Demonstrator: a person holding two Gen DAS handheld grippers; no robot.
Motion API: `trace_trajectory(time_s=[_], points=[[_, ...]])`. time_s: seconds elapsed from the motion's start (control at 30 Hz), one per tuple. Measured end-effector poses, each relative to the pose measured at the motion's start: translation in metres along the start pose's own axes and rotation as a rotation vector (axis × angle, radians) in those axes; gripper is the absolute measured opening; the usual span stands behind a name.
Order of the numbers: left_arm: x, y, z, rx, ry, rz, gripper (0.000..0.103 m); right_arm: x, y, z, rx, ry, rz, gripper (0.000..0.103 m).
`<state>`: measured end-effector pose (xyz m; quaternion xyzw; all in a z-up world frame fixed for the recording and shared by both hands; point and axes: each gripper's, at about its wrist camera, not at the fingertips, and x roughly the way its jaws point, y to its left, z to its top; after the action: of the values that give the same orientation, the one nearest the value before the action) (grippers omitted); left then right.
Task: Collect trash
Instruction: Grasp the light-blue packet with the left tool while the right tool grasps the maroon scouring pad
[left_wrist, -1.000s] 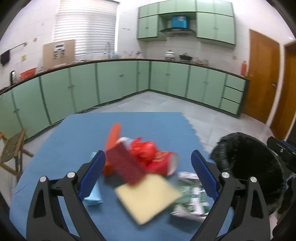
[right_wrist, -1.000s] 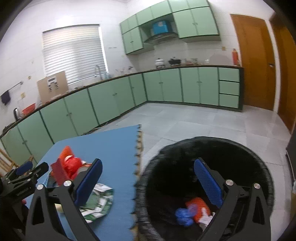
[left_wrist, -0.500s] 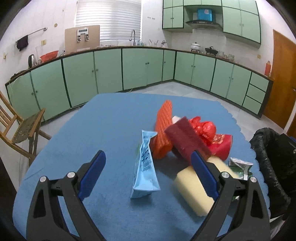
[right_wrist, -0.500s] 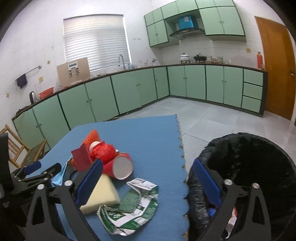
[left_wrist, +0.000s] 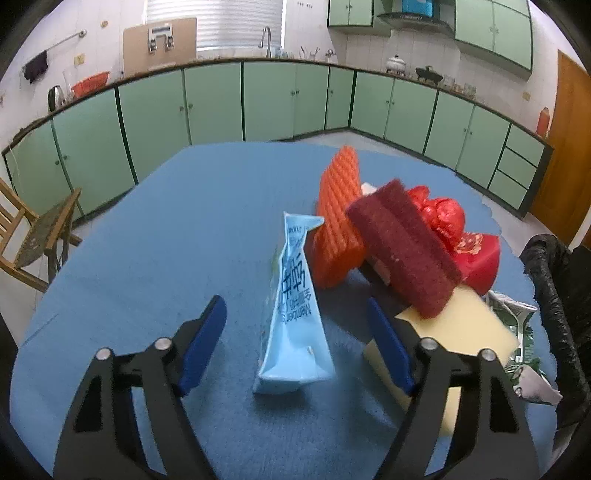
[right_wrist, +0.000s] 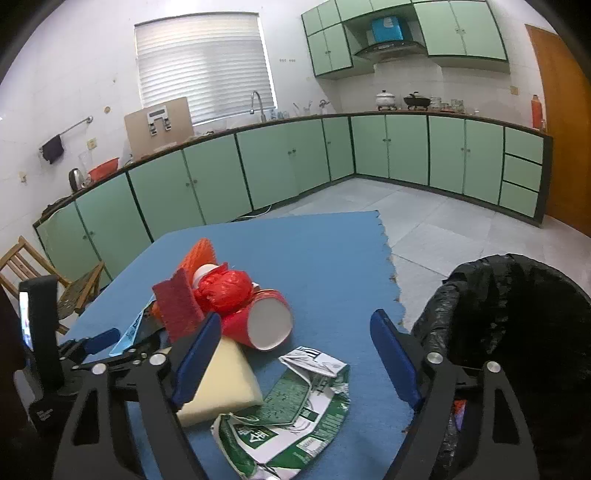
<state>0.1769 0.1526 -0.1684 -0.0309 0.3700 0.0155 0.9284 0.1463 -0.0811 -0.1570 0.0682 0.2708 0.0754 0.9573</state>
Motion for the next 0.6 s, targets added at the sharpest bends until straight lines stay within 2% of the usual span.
trace_trajectory(time_s=[0.07, 0.13, 0.17, 0.23, 0.47, 0.6], points=[[0.006, 0.001, 0.0, -0.009, 0.024, -0.008, 0.063, 0.002, 0.002, 0.001, -0.003, 0.003, 0.008, 0.077], [0.009, 0.004, -0.001, -0.018, 0.042, -0.024, 0.044, 0.004, 0.005, 0.002, -0.007, 0.005, 0.019, 0.073], [0.011, 0.006, -0.001, -0.026, 0.052, -0.041, 0.038, 0.005, 0.007, 0.003, -0.011, 0.007, 0.026, 0.071], [0.011, 0.009, 0.0, -0.039, 0.054, -0.049, 0.032, 0.007, 0.01, 0.003, -0.02, 0.01, 0.033, 0.07], [-0.003, 0.025, 0.004, -0.063, 0.008, -0.015, 0.03, 0.015, 0.03, 0.008, -0.051, 0.012, 0.079, 0.067], [-0.015, 0.038, 0.011, -0.071, -0.012, 0.033, 0.03, 0.023, 0.047, 0.01, -0.076, 0.015, 0.116, 0.067]])
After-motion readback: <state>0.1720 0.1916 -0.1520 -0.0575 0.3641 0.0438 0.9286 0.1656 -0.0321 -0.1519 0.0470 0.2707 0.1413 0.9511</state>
